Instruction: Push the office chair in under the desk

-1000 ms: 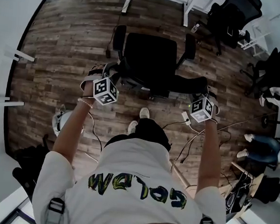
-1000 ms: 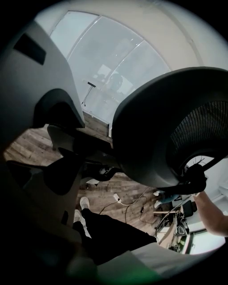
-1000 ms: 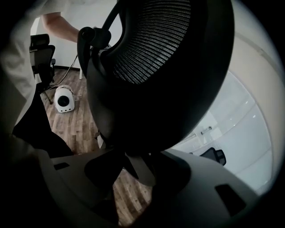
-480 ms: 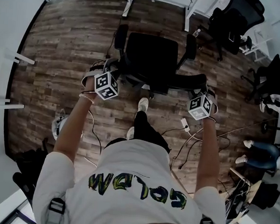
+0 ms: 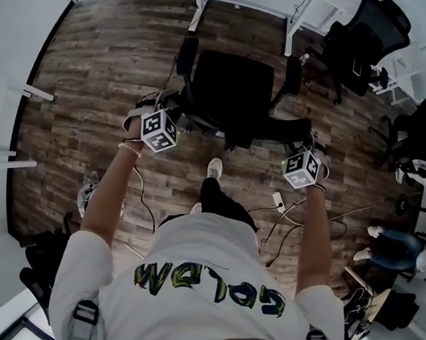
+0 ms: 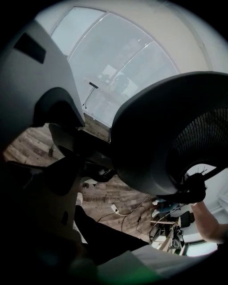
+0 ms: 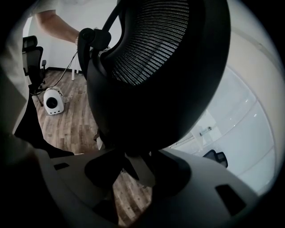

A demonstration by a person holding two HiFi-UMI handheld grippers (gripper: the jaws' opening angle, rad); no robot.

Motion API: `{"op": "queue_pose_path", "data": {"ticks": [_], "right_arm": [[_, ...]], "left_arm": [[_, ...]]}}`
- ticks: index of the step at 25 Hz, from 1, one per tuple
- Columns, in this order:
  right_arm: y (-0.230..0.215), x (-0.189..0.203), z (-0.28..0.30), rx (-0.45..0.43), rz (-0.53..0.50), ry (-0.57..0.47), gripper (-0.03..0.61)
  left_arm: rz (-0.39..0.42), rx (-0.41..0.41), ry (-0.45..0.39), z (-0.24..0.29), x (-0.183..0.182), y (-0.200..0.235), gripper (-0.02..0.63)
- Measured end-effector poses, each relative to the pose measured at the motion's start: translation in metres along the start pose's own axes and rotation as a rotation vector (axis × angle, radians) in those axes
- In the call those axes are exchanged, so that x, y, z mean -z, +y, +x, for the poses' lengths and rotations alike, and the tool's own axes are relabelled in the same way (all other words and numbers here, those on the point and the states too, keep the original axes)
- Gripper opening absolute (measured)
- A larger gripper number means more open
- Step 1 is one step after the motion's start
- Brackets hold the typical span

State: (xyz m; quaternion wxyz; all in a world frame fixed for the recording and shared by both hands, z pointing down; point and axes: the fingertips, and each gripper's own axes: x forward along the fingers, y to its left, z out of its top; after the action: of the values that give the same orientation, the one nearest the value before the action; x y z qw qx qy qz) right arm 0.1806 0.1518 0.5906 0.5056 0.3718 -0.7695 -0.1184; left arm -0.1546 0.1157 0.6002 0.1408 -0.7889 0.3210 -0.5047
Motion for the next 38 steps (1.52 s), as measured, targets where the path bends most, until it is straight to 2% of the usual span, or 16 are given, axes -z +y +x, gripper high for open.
{"op": "queue_pose_path", "data": {"ticks": [18, 33, 38], "right_arm": [[-0.09, -0.018, 0.088, -0.004, 0.001, -0.013, 0.19], [-0.154, -0.036, 0.15, 0.007, 0.013, -0.011, 0.19], [-0.175, -0.043, 0.172, 0.004, 0.013, -0.004, 0.19]], "left_arm": [[-0.012, -0.014, 0.046, 0.088, -0.017, 0.093, 0.212], [-0.008, -0.019, 0.057, 0.147, -0.028, 0.163, 0.213], [-0.006, -0.016, 0.033, 0.168, -0.03, 0.187, 0.213]]}}
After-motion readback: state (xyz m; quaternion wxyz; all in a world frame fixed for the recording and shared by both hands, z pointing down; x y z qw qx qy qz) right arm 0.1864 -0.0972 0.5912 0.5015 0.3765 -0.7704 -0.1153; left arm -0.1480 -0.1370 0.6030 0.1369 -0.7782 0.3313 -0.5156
